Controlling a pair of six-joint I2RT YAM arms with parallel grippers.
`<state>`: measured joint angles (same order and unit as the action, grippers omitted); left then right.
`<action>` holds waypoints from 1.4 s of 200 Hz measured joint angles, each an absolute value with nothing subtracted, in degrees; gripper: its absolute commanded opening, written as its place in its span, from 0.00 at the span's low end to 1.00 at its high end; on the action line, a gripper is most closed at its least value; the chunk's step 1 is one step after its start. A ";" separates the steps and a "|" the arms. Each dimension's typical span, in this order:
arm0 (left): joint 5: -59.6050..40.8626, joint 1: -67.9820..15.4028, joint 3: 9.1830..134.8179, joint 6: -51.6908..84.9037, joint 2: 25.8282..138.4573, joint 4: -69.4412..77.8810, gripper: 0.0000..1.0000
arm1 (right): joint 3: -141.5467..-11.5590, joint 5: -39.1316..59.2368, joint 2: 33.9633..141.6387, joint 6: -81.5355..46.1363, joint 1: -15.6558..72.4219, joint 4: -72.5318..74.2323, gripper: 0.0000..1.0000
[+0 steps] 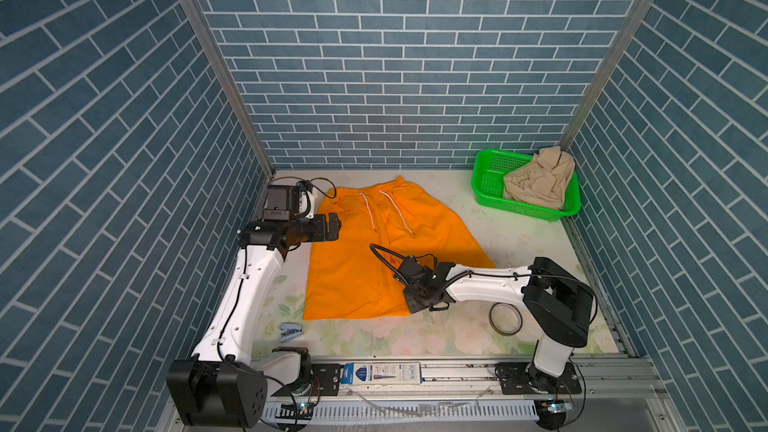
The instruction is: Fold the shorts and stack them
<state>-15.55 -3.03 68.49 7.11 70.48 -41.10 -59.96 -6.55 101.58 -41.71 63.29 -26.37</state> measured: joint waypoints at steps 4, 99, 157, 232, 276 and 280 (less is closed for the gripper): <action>-15.53 -3.03 68.88 7.16 71.31 -40.51 1.00 | -59.44 -6.48 101.21 -41.74 63.00 -26.22 0.02; -15.40 -3.03 71.13 7.79 77.47 -34.72 1.00 | -54.68 6.31 95.85 -40.91 61.04 -13.98 0.37; -12.88 -3.03 71.13 6.87 77.47 -34.59 1.00 | -60.25 4.45 102.04 -41.56 63.13 -18.61 0.42; -11.99 -3.03 71.13 7.05 77.49 -33.95 1.00 | -69.95 -6.94 100.07 -42.48 66.76 -34.59 0.51; -10.17 -3.03 71.13 8.45 77.49 -34.24 1.00 | -76.86 -11.44 103.59 -43.24 68.47 -42.19 0.59; -9.93 -3.03 71.13 8.69 77.49 -34.44 1.00 | -77.28 -11.46 104.07 -43.27 68.60 -42.44 0.59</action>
